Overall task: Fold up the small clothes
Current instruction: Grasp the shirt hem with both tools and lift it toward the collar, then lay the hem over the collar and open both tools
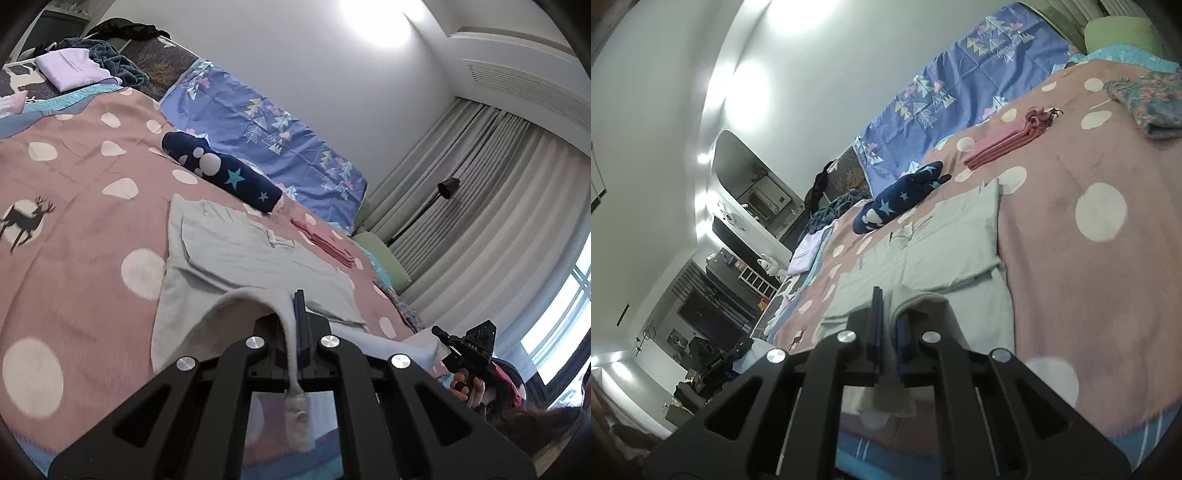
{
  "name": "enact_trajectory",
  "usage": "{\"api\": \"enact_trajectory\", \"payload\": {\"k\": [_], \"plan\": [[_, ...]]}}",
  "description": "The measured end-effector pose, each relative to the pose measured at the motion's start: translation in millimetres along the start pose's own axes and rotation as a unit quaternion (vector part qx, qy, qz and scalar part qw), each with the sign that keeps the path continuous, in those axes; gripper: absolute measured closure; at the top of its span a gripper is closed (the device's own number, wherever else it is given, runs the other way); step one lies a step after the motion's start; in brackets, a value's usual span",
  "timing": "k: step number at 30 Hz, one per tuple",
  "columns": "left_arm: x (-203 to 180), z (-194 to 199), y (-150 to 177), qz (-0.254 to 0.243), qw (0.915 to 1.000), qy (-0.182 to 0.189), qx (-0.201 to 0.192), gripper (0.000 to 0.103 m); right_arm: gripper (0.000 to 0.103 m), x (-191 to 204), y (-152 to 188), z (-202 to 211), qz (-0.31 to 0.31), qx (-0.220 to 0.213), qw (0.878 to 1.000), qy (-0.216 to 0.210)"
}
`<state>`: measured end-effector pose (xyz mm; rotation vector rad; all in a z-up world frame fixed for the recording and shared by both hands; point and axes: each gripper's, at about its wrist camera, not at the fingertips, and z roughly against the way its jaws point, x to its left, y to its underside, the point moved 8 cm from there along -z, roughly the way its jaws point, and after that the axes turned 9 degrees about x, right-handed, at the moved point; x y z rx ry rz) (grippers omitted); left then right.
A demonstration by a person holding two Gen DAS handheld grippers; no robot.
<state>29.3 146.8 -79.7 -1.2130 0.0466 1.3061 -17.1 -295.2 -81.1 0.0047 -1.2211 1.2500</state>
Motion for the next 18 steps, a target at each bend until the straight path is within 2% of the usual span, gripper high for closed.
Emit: {"api": "enact_trajectory", "payload": {"k": [7,12,16,18], "plan": [[16,-47,-69,-0.013,0.9995,-0.029,0.003,0.101,0.097,-13,-66,-61,0.01,0.0,1.0,0.009],[54,-98,-116,-0.002,0.9983,-0.058,0.008,0.101,0.095,-62,-113,-128,-0.015,0.022,0.999,0.046],[109,-162,-111,0.046,0.9932,-0.085,0.065,0.101,0.094,-109,-111,-180,-0.055,0.069,0.993,0.077],[129,-181,-103,0.059,0.989,-0.103,0.089,0.101,0.094,-124,-105,-194,-0.067,0.084,0.99,0.087]]}}
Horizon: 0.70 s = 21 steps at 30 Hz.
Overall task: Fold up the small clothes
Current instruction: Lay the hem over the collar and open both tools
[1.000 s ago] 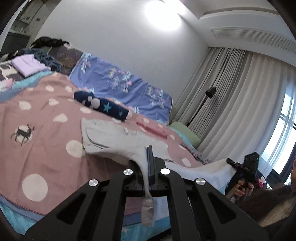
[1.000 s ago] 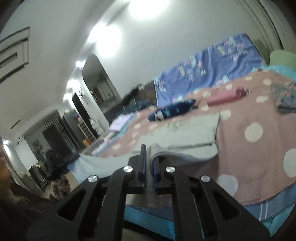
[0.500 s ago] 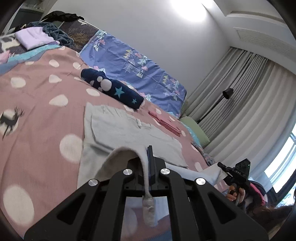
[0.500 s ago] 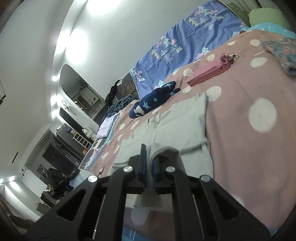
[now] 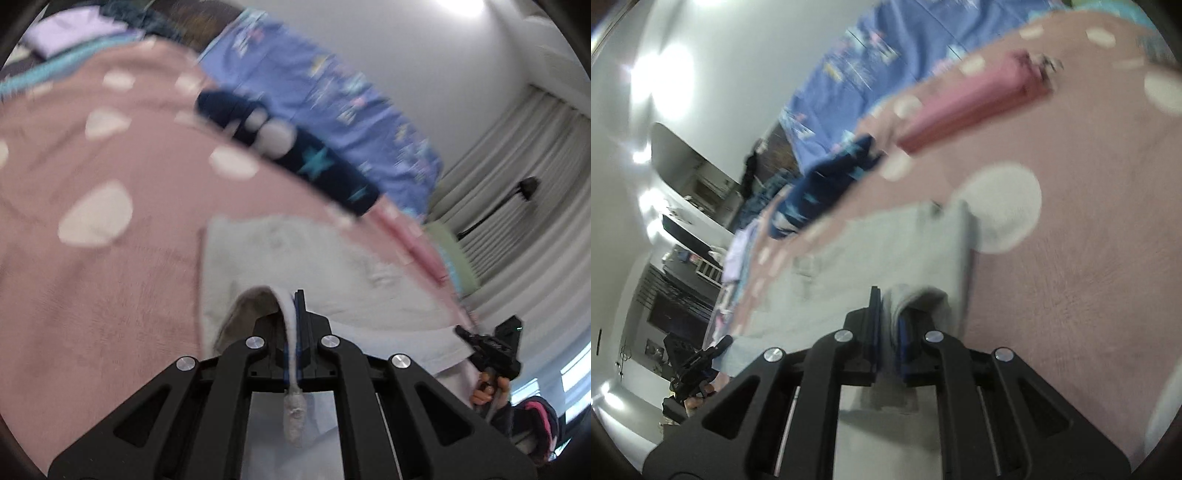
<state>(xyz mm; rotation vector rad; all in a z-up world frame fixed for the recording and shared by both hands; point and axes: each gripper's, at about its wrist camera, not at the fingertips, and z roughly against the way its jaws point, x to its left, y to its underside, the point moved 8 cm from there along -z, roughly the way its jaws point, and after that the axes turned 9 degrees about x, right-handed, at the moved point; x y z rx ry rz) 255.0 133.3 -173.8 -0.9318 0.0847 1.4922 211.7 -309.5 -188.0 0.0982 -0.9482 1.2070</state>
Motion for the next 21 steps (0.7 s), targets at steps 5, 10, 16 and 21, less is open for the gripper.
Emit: {"api": "enact_trajectory", "payload": {"k": [5,10,16,21], "plan": [[14,-8,2,0.016,0.9998,0.005,0.012,0.099,0.086,-4,5,1,0.008,0.005,1.0,-0.001],[-1,16,15,-0.013,0.9999,-0.001,0.01,0.071,0.08,0,19,22,0.024,0.002,1.0,0.006],[-4,29,44,-0.03,0.9988,-0.024,0.029,0.083,0.093,4,37,36,0.044,0.01,0.999,0.004],[-13,28,33,-0.036,0.9991,-0.019,0.015,0.102,0.098,19,26,42,0.043,-0.008,0.999,-0.025]]}}
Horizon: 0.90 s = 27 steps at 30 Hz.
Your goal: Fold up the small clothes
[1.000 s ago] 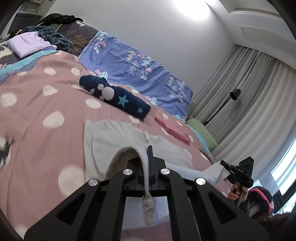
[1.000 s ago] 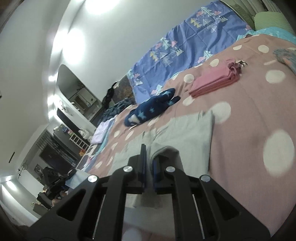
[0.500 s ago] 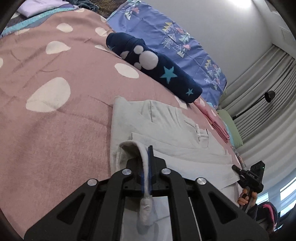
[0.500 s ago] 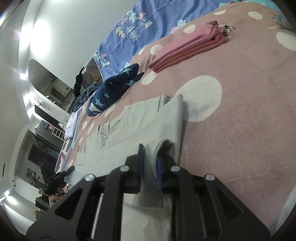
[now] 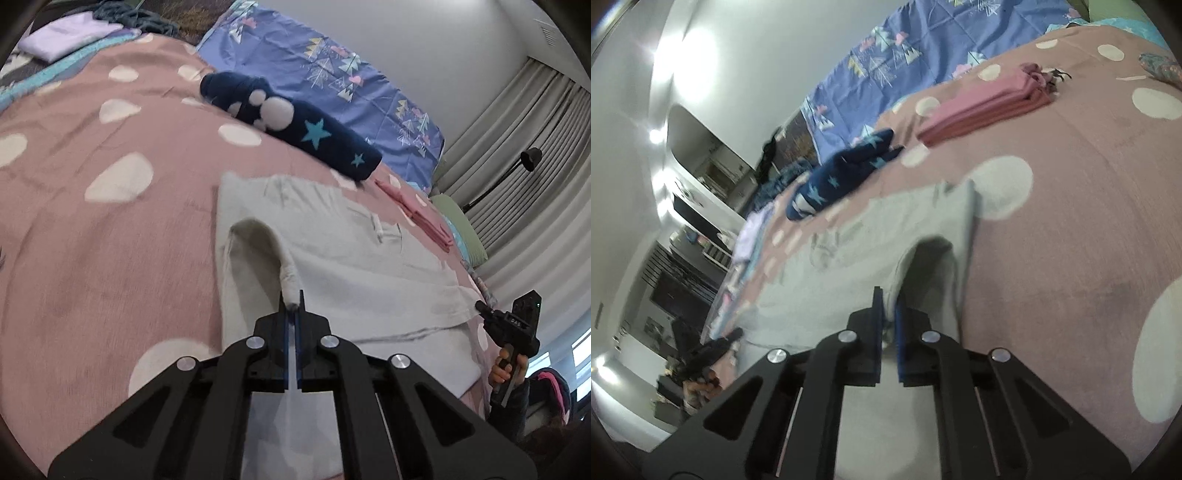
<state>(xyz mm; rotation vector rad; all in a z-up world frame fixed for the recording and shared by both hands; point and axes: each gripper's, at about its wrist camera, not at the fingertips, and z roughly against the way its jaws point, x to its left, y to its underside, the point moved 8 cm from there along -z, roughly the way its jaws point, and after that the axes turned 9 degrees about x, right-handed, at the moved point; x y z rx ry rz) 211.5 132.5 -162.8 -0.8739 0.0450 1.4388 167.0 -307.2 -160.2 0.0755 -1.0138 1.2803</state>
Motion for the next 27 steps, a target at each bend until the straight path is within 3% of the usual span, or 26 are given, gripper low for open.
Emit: {"api": "enact_trajectory", "payload": {"k": [3,8,10,11,12,14,18,21,23,27], "plan": [[-9,4,-24,-0.005,0.9998,0.005,-0.021,0.102,0.098,4,-22,4,-0.011,-0.022,1.0,-0.011],[-14,-2,-97,-0.007,0.997,-0.017,-0.075,0.098,0.097,-8,-80,-13,-0.045,-0.04,0.998,0.005],[-4,-15,-116,0.012,0.9965,-0.029,-0.078,0.074,0.09,-18,-92,-28,-0.056,-0.032,0.997,0.036],[2,-19,-119,0.021,0.996,-0.043,-0.075,0.056,0.085,-21,-93,-31,-0.058,-0.029,0.997,0.048],[7,-22,-120,0.023,0.9955,-0.054,-0.073,0.053,0.081,-21,-92,-34,-0.054,-0.028,0.997,0.053],[11,-28,-115,0.006,0.9963,-0.062,-0.06,0.049,0.066,-19,-88,-34,-0.027,-0.031,0.997,0.061],[25,-45,-103,-0.01,0.9954,-0.092,-0.023,0.049,0.064,-31,-85,-36,-0.001,-0.025,0.995,0.101],[33,-59,-101,-0.007,0.9955,-0.094,-0.003,0.049,0.061,-40,-89,-38,-0.002,-0.022,0.993,0.112],[38,-68,-102,-0.009,0.995,-0.099,0.007,0.049,0.054,-39,-90,-44,0.017,-0.006,0.993,0.117],[41,-84,-112,-0.02,0.9935,-0.109,0.026,0.049,0.054,-36,-99,-61,0.056,0.007,0.986,0.154]]}}
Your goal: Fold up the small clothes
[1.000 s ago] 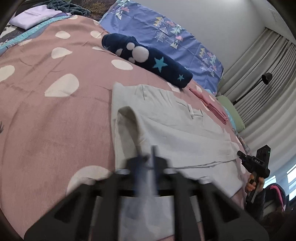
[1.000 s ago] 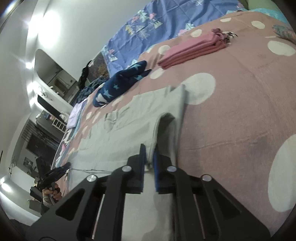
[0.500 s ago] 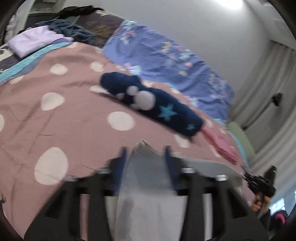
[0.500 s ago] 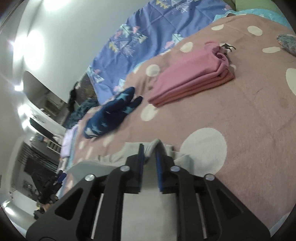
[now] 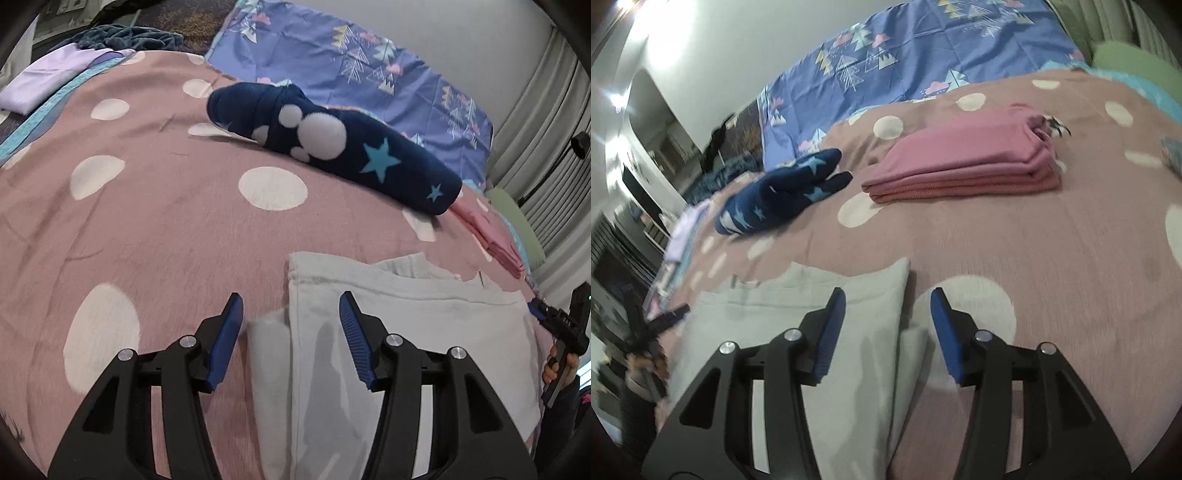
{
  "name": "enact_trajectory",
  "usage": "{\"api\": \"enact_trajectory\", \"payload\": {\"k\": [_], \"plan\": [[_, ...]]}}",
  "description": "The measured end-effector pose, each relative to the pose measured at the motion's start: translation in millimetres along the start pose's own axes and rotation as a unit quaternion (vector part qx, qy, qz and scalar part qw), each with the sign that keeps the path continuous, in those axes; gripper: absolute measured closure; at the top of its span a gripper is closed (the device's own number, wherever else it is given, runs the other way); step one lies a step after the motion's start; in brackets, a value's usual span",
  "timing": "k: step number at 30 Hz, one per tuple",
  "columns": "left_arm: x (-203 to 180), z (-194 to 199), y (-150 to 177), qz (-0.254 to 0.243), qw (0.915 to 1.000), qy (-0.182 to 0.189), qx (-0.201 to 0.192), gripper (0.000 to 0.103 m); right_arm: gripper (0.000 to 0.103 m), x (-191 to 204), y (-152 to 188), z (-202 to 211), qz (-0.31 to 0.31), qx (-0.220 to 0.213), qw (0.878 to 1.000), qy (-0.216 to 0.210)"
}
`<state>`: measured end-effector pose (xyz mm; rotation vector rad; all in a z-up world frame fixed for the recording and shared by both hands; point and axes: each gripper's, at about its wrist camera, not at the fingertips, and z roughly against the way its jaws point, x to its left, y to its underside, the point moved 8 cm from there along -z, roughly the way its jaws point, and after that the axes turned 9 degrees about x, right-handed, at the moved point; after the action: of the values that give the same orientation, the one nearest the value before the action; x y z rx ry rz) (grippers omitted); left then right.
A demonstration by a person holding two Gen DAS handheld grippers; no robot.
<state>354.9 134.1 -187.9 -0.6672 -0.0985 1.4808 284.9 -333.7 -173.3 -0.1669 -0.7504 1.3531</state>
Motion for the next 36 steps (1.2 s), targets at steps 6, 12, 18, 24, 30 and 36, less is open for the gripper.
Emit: {"api": "enact_trajectory", "payload": {"k": [6,12,18,24,30,36], "plan": [[-9,-13,-15,-0.019,0.9996,0.016,0.011,0.099,0.099,7,-8,-25,0.031,0.025,0.999,0.006],[-24,19,-25,-0.042,0.9974,0.031,-0.051,0.099,0.099,19,-18,3,0.022,-0.042,0.998,-0.043],[-22,13,-40,-0.042,0.9971,-0.002,-0.063,0.099,0.099,17,-34,-11,0.017,-0.043,0.998,-0.031],[-17,-18,-26,-0.053,0.9978,-0.04,-0.006,0.09,0.083,-11,-14,-34,-0.035,0.003,0.998,-0.043],[-74,26,-5,-0.103,0.993,-0.044,-0.037,0.061,0.064,-29,-2,-5,-0.041,-0.019,0.998,-0.045],[-241,23,118,-0.288,0.9575,0.015,0.014,0.045,0.064,-32,14,1,-0.05,0.003,0.996,-0.077]]}}
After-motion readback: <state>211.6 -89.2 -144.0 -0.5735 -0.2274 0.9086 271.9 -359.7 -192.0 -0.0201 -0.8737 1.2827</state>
